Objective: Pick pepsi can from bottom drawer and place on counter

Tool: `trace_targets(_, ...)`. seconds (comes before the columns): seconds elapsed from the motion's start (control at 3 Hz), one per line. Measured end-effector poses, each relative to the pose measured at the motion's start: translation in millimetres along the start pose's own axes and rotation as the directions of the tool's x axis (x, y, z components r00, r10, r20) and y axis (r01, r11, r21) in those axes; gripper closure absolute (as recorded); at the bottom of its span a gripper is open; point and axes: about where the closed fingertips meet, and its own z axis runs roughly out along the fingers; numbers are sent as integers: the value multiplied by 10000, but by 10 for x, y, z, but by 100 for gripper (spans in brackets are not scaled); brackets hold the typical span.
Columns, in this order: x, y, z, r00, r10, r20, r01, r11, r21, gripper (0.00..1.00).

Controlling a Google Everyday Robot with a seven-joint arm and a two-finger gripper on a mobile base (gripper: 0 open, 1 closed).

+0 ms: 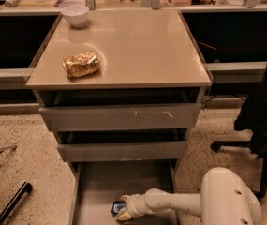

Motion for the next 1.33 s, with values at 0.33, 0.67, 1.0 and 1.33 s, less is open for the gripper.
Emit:
trace_targets(0.33, -172, -2, -239, 9983, -274, 521, 254, 9989, 386, 88)
trace_targets(0.67, -743, 42, -824, 9782, -1327, 1599, 1178, 9881, 993, 100)
trace_targets(1.0, -1283, 123, -1545, 9551, -2230, 1948, 1896, 9659, 1761, 100)
trace_targets(1.33, -1374, 236, -1687, 9479, -2631, 1797, 2340, 9577, 1677, 100)
